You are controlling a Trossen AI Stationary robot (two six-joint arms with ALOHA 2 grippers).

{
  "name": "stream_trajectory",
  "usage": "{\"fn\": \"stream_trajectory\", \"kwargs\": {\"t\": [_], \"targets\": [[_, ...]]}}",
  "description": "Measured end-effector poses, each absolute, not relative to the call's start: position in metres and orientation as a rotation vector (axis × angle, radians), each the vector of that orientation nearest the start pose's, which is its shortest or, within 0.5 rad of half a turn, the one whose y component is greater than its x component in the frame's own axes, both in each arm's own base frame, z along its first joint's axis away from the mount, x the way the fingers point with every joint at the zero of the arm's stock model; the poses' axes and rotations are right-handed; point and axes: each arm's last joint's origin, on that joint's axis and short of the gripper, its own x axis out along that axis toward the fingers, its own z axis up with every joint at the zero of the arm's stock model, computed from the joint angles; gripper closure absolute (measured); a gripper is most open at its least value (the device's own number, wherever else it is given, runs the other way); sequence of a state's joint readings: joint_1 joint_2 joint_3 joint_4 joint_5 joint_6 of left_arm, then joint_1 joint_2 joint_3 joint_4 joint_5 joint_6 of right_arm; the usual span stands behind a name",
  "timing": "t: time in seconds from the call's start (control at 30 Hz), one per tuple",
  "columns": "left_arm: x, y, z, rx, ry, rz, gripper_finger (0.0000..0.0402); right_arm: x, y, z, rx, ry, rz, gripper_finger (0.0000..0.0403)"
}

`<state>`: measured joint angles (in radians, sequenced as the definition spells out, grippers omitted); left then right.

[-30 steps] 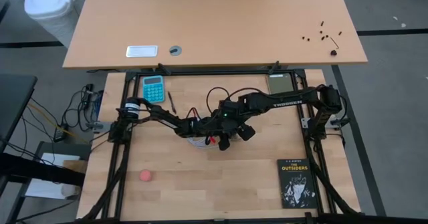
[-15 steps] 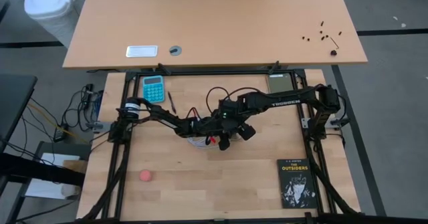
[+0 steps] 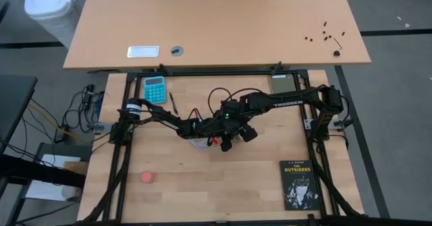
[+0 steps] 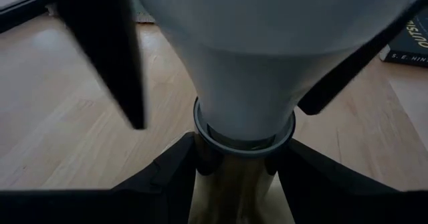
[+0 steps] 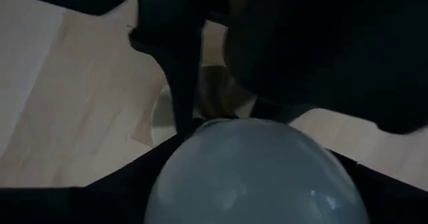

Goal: Screw lightbulb
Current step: Insert the white lightbulb into the desk lamp

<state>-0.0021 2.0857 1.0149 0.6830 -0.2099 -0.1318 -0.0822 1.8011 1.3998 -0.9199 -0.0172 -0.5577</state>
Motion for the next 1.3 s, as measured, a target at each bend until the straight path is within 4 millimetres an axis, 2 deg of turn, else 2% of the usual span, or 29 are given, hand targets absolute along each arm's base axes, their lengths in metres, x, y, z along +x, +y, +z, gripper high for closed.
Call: {"fn": "stream_trajectory", "kwargs": {"t": [0.1,0.43,0.57,0.9,1.13,1.3], "targets": [[0.409,0.005,0.111,-0.088,0.372,0.231,0.0208,0.352,-0.028,0.226,-0.393,1.292,0.316,0.0151],[0.409,0.005,0.111,-0.09,0.372,0.231,0.0208,0.352,-0.028,0.226,-0.364,1.294,0.301,0.0137],[0.409,0.005,0.111,-0.091,0.372,0.231,0.0208,0.352,-0.028,0.226,-0.337,1.297,0.283,0.0148],[0.409,0.005,0.111,-0.091,0.373,0.235,0.0208,0.352,-0.028,0.226,-0.182,1.31,0.176,0.0137],[0.409,0.005,0.111,-0.093,0.371,0.248,0.0208,0.353,-0.023,0.226,-0.064,1.318,0.078,0.0146],[0.409,0.005,0.111,-0.093,0.371,0.251,0.0208,0.353,-0.018,0.226,0.057,1.317,-0.014,0.0132]]}}
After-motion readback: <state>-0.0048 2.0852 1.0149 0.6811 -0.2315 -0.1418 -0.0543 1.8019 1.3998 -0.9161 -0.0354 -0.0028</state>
